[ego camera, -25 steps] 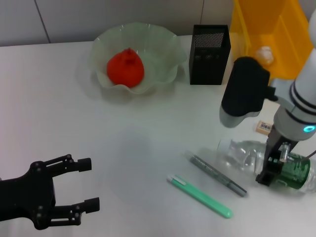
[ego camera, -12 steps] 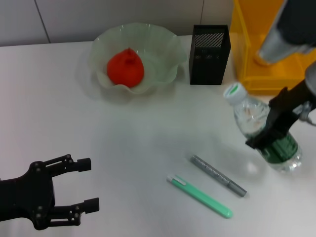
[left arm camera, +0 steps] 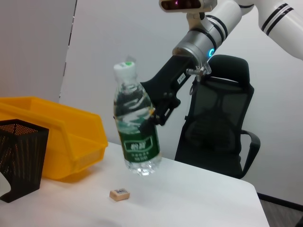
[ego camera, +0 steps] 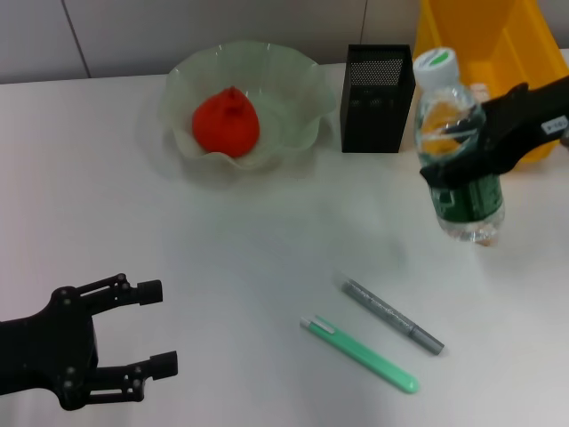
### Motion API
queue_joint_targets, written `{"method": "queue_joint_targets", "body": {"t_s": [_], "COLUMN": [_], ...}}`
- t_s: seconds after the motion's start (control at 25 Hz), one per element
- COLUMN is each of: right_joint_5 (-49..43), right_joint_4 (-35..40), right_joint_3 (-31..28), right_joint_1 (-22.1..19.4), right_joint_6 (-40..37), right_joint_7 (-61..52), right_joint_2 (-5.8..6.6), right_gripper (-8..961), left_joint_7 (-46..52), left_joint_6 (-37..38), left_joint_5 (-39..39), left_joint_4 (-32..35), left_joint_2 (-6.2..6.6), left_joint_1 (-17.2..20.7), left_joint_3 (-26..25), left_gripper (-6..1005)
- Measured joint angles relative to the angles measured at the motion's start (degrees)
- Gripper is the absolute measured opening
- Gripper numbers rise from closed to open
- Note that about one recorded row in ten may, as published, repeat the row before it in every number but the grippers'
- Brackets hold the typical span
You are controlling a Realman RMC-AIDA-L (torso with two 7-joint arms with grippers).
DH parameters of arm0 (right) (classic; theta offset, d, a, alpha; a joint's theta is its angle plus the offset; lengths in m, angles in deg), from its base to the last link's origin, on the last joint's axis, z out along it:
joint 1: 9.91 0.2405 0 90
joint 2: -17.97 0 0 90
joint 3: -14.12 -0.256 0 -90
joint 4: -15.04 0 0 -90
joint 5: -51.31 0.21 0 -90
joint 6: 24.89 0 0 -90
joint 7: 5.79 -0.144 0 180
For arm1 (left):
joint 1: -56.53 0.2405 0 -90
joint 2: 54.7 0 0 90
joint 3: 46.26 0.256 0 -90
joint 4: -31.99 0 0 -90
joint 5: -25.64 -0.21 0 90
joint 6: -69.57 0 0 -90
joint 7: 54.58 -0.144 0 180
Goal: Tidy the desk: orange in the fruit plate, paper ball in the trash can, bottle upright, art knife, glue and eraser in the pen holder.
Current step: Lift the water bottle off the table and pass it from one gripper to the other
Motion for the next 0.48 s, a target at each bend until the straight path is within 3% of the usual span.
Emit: {"method": "queue_joint_targets", "body": {"t_s": [0.48], "right_joint_5": [11.82], "right_joint_4": [-2.99], "right_joint_3": [-1.66], "right_joint_1": [-5.27], "right_joint_6": [10.15], "right_joint_7": [5.93], "right_joint_2": [-0.08], "right_gripper": [794], "left_joint_7": [-0.18], "left_joint_6": [0.12], "left_joint_5": [0.0], "left_joint_4": [-0.02], "left_joint_2": [-0.04], "left_joint_1": [0.1], "left_joint_3": [-0.86], "left_gripper": [864]}}
